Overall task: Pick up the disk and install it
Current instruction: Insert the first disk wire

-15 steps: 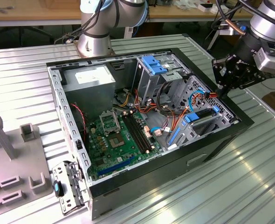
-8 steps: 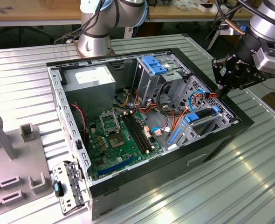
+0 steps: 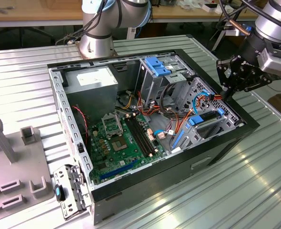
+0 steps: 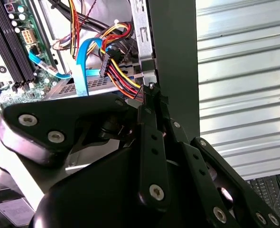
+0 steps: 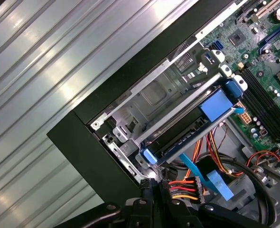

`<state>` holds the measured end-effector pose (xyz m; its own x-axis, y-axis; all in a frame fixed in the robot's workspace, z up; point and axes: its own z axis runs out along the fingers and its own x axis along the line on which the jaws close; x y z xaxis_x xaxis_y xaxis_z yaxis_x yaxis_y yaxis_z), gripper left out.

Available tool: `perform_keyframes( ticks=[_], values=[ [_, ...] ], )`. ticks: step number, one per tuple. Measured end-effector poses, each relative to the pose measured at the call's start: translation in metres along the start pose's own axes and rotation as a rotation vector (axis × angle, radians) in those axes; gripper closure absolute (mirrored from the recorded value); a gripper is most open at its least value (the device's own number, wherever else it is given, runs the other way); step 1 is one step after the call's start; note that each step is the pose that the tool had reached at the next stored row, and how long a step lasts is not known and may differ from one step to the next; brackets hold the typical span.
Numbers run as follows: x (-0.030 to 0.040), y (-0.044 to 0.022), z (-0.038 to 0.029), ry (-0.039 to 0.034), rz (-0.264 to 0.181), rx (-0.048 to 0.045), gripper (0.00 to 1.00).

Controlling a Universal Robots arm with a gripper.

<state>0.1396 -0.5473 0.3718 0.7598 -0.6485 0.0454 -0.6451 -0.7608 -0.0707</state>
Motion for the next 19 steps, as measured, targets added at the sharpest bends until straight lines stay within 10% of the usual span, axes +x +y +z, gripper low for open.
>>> perform_keyframes(
  ticks=[19],
  values=[
    [0.0002,-0.0002,0.0021,0.0158,0.218,-0.0098,0.83]
  ],
)
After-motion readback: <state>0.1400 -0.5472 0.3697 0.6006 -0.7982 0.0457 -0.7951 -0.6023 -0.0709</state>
